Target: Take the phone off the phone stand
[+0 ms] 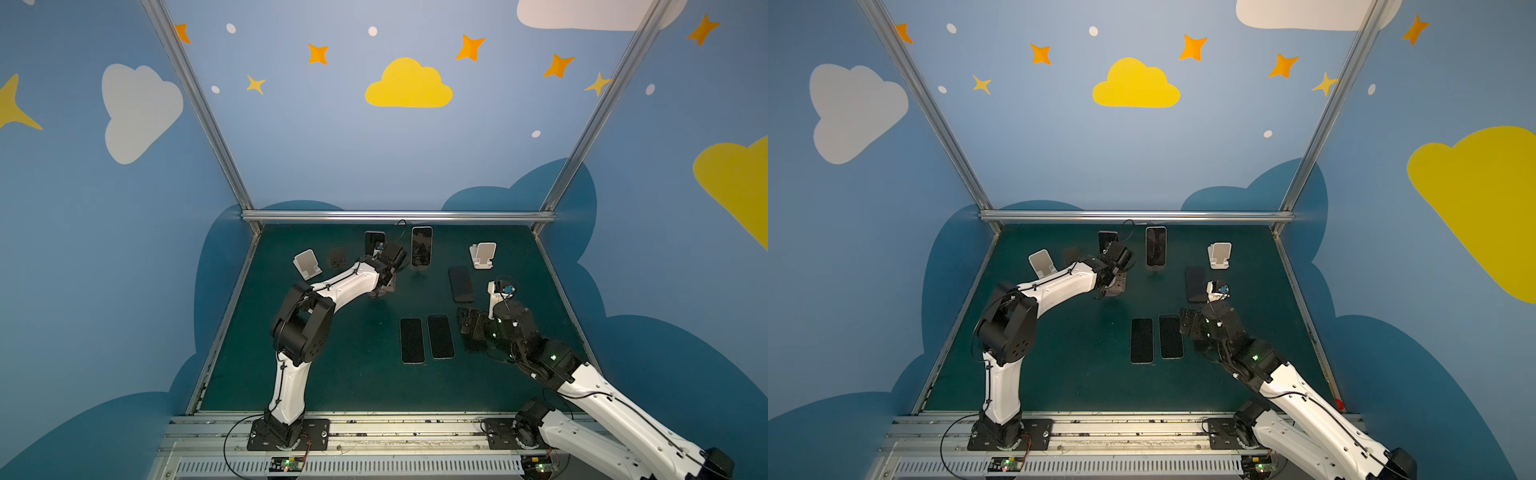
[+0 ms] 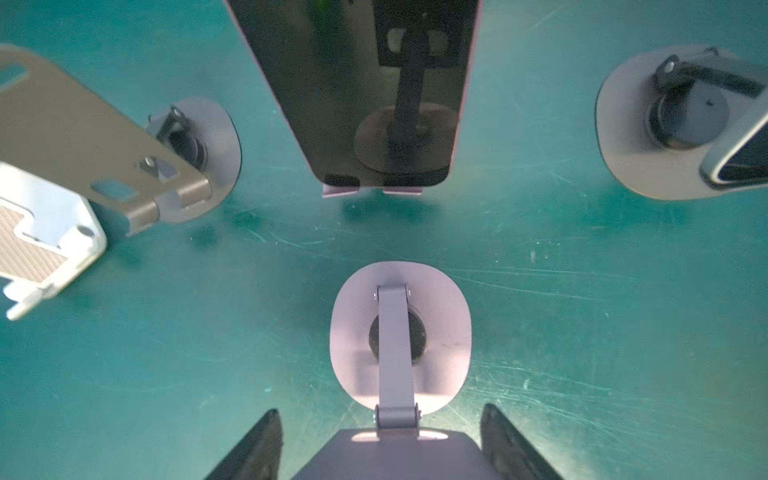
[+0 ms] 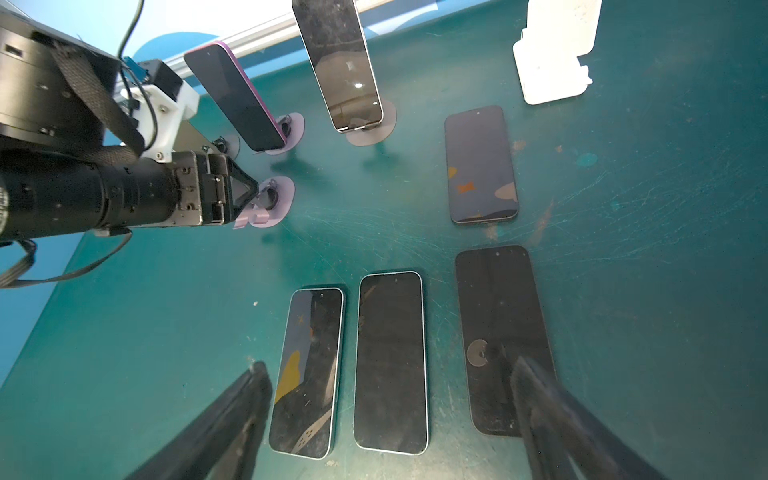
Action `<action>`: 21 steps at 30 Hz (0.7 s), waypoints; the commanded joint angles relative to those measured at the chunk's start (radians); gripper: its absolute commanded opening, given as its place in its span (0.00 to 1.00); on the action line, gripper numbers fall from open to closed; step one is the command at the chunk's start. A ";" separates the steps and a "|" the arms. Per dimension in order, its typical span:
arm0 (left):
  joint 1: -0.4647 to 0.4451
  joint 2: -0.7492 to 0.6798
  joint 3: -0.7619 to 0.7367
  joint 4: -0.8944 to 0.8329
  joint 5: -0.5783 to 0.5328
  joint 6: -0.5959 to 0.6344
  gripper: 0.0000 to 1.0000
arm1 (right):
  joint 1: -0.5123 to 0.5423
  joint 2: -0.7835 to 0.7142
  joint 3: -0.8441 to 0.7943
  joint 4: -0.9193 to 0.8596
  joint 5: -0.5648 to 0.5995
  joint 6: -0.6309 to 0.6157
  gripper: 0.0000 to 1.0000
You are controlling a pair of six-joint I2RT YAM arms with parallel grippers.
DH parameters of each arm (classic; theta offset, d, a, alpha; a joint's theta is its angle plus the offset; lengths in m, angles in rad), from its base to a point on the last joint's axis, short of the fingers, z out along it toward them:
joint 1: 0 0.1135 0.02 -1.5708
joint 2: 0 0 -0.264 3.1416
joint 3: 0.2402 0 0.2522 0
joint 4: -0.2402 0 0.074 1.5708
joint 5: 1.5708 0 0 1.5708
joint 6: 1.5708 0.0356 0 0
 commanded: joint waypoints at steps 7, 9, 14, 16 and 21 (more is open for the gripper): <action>-0.003 -0.024 -0.009 0.033 -0.040 -0.009 0.57 | -0.010 -0.020 -0.009 -0.017 -0.005 0.001 0.91; -0.002 -0.039 -0.016 0.030 -0.050 -0.007 0.56 | -0.011 -0.021 -0.009 -0.014 -0.010 0.003 0.91; 0.004 -0.095 -0.041 0.030 -0.074 0.003 0.56 | -0.013 -0.021 -0.009 -0.003 -0.016 0.004 0.91; 0.016 -0.119 -0.050 0.025 -0.077 0.005 0.55 | -0.014 -0.020 -0.034 0.005 -0.021 0.004 0.91; 0.089 -0.164 -0.067 -0.019 -0.072 -0.016 0.52 | -0.015 -0.012 -0.034 0.024 -0.036 0.006 0.91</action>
